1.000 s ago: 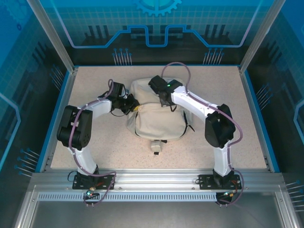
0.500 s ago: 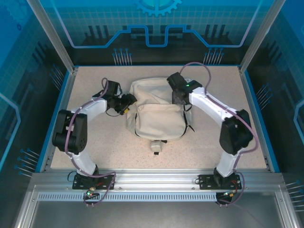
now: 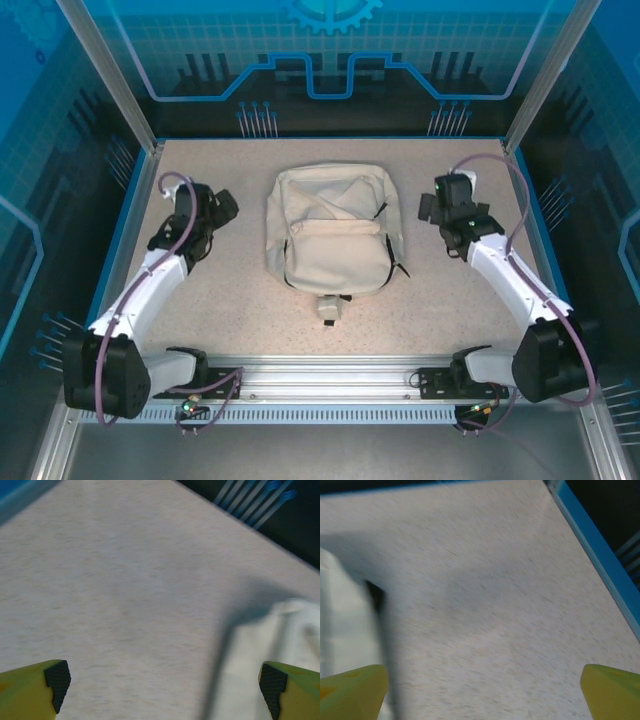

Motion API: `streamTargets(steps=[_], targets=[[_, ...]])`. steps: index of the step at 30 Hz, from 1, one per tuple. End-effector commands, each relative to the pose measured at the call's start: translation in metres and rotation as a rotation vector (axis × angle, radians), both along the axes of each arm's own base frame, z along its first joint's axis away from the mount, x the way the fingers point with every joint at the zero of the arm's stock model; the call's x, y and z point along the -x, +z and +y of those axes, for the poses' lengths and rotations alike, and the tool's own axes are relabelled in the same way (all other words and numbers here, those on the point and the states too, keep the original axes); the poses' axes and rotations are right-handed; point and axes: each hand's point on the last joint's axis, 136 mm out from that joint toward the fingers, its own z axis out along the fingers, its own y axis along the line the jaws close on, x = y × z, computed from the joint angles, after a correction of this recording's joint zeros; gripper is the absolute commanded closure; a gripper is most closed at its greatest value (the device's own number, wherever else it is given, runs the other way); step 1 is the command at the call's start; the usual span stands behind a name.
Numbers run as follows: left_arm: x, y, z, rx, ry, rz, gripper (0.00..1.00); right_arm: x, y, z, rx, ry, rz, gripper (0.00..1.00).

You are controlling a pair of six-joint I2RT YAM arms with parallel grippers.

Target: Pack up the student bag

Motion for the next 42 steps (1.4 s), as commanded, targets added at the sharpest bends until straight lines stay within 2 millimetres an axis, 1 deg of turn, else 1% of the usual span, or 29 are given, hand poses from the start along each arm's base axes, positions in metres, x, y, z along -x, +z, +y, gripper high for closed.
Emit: streamTargets(steps=[1, 3, 5, 7, 9, 12, 14, 15, 17, 22, 23, 25, 28, 37, 39, 42], targets=[[0.008, -0.002, 0.036, -0.264, 0.076, -0.054, 0.01, -0.005, -0.003, -0.018, 0.058, 0.000, -0.099, 0.00], [0.009, -0.014, 0.037, -0.295, 0.051, -0.056, 0.01, -0.004, -0.023, -0.022, 0.104, 0.020, -0.092, 0.00], [0.004, -0.025, 0.032, -0.324, -0.003, -0.078, 0.01, -0.007, -0.037, -0.020, 0.122, 0.051, -0.105, 0.00], [0.000, -0.035, 0.028, -0.351, -0.042, -0.101, 0.01, -0.011, -0.046, -0.014, 0.121, 0.087, -0.129, 0.00], [-0.007, -0.045, 0.017, -0.348, -0.119, -0.131, 0.01, -0.018, -0.049, -0.007, 0.122, 0.134, -0.171, 0.00], [-0.018, -0.052, -0.004, -0.317, -0.239, -0.211, 0.01, -0.021, -0.047, 0.005, 0.108, 0.214, -0.264, 0.00], [-0.025, -0.050, -0.016, -0.326, -0.313, -0.248, 0.01, -0.021, -0.046, 0.013, 0.094, 0.268, -0.312, 0.00], [-0.026, -0.052, -0.018, -0.332, -0.335, -0.246, 0.01, -0.021, -0.046, 0.016, 0.085, 0.285, -0.330, 0.00], [-0.029, -0.053, -0.020, -0.340, -0.351, -0.283, 0.01, -0.022, -0.050, 0.020, 0.071, 0.320, -0.340, 0.00], [-0.034, -0.074, -0.017, -0.325, -0.349, -0.286, 0.01, -0.024, -0.066, 0.029, 0.066, 0.372, -0.343, 0.00], [-0.035, -0.073, -0.016, -0.327, -0.343, -0.287, 0.01, -0.025, -0.068, 0.030, 0.062, 0.379, -0.340, 0.00], [-0.037, -0.076, -0.006, -0.333, -0.290, -0.255, 0.01, -0.028, -0.074, 0.031, 0.061, 0.384, -0.332, 0.00], [-0.036, -0.075, -0.004, -0.331, -0.274, -0.257, 0.01, -0.031, -0.082, 0.030, 0.060, 0.377, -0.308, 0.00], [-0.038, -0.076, -0.009, -0.326, -0.309, -0.254, 0.01, -0.033, -0.082, 0.027, 0.045, 0.366, -0.304, 0.00], [-0.039, -0.076, -0.014, -0.316, -0.339, -0.253, 0.01, -0.033, -0.082, 0.026, 0.045, 0.365, -0.302, 0.00], [-0.039, -0.077, -0.014, -0.313, -0.344, -0.253, 0.01, -0.033, -0.082, 0.026, 0.043, 0.364, -0.303, 0.00]])
